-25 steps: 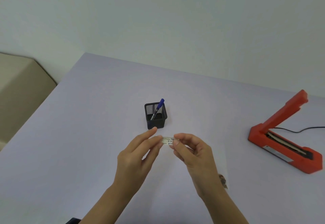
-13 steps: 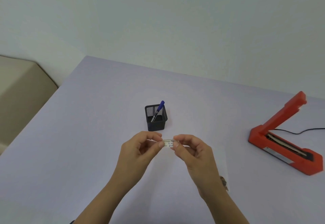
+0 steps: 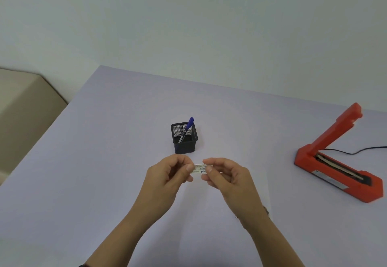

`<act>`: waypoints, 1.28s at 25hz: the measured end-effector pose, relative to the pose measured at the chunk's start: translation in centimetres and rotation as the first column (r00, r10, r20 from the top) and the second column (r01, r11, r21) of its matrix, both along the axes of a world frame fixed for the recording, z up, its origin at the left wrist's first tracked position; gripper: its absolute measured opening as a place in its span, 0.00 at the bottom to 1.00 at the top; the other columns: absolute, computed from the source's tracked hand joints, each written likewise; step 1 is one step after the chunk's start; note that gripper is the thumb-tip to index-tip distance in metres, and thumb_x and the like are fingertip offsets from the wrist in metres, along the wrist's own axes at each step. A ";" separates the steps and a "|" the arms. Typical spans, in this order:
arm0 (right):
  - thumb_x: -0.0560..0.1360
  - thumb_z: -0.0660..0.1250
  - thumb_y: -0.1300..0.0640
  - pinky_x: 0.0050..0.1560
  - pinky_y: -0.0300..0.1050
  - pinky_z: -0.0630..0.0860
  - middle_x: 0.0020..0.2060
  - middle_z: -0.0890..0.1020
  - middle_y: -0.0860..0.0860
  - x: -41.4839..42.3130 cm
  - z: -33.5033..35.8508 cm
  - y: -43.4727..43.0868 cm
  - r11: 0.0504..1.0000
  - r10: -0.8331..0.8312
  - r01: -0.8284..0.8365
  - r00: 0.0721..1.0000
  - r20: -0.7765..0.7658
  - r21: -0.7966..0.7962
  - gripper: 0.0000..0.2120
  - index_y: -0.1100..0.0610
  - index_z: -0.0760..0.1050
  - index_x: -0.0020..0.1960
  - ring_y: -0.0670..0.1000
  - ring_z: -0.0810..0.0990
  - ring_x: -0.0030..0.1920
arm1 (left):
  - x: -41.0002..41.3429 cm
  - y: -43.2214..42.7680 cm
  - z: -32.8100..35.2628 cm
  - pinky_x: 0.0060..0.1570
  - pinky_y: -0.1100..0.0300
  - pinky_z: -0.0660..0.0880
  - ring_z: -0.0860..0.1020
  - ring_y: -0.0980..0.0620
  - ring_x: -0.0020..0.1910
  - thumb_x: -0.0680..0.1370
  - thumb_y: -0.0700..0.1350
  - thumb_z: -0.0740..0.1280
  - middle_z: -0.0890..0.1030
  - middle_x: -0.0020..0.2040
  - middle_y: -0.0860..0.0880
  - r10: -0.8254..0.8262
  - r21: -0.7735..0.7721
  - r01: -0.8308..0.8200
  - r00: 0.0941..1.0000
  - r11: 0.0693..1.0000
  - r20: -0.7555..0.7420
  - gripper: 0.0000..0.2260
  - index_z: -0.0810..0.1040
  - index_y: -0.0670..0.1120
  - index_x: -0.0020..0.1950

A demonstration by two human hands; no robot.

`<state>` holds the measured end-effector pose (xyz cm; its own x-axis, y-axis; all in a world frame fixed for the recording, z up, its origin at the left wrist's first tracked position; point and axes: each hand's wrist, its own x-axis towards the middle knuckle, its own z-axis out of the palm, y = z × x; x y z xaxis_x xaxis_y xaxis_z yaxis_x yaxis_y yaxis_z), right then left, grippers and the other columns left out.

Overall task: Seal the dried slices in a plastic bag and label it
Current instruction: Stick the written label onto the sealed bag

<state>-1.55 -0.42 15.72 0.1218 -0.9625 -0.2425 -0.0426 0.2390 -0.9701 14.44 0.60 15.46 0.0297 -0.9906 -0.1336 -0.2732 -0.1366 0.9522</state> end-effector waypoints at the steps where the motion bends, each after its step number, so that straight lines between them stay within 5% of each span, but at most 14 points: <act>1: 0.75 0.66 0.64 0.41 0.35 0.79 0.39 0.86 0.50 -0.1 0.0 -0.1 0.999 -0.003 0.002 1.000 0.020 0.033 0.08 0.52 0.80 0.46 0.47 0.85 0.40 | 0.0 0.1 0.0 0.41 0.61 0.76 0.80 0.57 0.36 0.77 0.41 0.64 0.82 0.38 0.51 -0.011 -0.010 0.011 1.000 1.000 0.006 0.06 0.78 0.49 0.43; 7: 0.75 0.65 0.65 0.45 0.37 0.80 0.41 0.86 0.48 -0.6 0.3 -0.4 0.992 0.082 -0.089 0.994 -0.076 -0.086 0.12 0.49 0.80 0.47 0.47 0.85 0.43 | -0.2 -0.2 0.0 0.38 0.68 0.75 0.79 0.59 0.34 0.77 0.41 0.64 0.82 0.36 0.51 0.011 -0.005 -0.012 0.999 1.000 -0.046 0.05 0.79 0.47 0.43; 18: 0.75 0.65 0.64 0.42 0.33 0.79 0.38 0.86 0.49 -1.3 0.1 -1.0 0.983 0.099 -0.113 0.989 0.106 0.141 0.08 0.53 0.81 0.46 0.46 0.84 0.41 | -0.3 0.0 -0.3 0.39 0.69 0.75 0.80 0.58 0.36 0.77 0.41 0.64 0.81 0.38 0.50 -0.031 -0.032 0.030 0.999 0.999 -0.034 0.05 0.78 0.47 0.43; 24: 0.70 0.72 0.63 0.40 0.33 0.77 0.39 0.86 0.46 -1.5 -0.2 -0.8 0.985 0.175 -0.175 0.982 -0.068 0.000 0.11 0.52 0.80 0.50 0.45 0.84 0.40 | -0.5 -0.3 -0.4 0.39 0.69 0.76 0.78 0.60 0.33 0.77 0.41 0.63 0.82 0.33 0.51 0.025 0.052 -0.017 0.987 0.998 -0.158 0.06 0.79 0.45 0.44; 32: 0.71 0.71 0.61 0.43 0.37 0.80 0.40 0.86 0.45 0.0 -4.0 -1.6 0.992 0.115 -0.120 0.986 -0.117 -0.031 0.08 0.49 0.81 0.45 0.48 0.83 0.41 | -0.4 -0.8 -2.5 0.40 0.68 0.77 0.80 0.59 0.35 0.78 0.41 0.63 0.83 0.36 0.52 0.181 0.157 -0.149 0.960 0.976 -0.214 0.06 0.79 0.45 0.45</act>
<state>-1.53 -2.04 11.74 0.2080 -0.9519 -0.2251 -0.1801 0.1889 -0.9653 14.04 -0.23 12.92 0.1439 -0.9459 -0.2909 -0.0159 -0.2962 0.9550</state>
